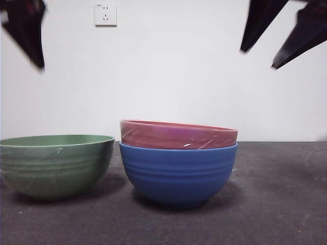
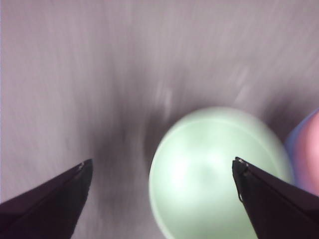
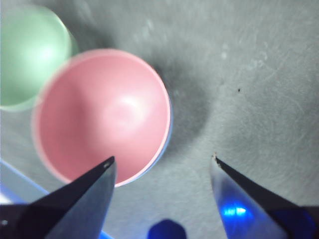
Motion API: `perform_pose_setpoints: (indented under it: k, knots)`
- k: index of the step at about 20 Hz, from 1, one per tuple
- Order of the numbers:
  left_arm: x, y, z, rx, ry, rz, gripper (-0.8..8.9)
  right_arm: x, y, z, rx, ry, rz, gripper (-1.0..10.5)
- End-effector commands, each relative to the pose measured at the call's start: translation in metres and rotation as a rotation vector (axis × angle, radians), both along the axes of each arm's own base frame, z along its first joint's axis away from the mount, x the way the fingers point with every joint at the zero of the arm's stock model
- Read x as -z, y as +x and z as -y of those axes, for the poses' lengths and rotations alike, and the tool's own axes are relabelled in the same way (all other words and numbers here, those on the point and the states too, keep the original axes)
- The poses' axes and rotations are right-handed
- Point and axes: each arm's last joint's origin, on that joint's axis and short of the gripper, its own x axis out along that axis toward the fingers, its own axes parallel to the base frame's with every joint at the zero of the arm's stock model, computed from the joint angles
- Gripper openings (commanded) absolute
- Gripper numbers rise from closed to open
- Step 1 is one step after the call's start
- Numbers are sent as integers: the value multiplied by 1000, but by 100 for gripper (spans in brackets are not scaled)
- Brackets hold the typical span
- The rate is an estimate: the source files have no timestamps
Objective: Pick up the green bowl on the top,put the green bowl on the left,pick up the red bowl in the middle,put the red bowl on the right
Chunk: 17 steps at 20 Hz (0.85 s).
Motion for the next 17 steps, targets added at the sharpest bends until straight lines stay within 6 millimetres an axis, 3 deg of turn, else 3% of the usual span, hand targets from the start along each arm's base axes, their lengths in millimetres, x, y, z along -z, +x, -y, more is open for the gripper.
perform_pose_setpoints:
  k: [1, 4, 10, 12, 14, 17]
  knots:
    - [-23, -17, -5, -10, -37, 81, 470, 12, 12, -17, -41, -88, -17, 302]
    - [-43, -35, -10, -10, -58, 158, 470, 37, 30, -35, -64, -140, -57, 218]
    - [-40, -42, -13, -12, -45, 116, 470, 75, 54, -52, -77, -188, -115, 217]
    - [-40, -42, -13, -13, -43, 115, 470, 78, 56, -53, -77, -186, -112, 207]
    - [-40, -42, -13, -14, -43, 115, 470, 78, 56, -54, -77, -180, -104, 71]
    - [-40, -42, -13, -14, -43, 115, 470, 78, 56, -54, -79, -180, -106, 25]
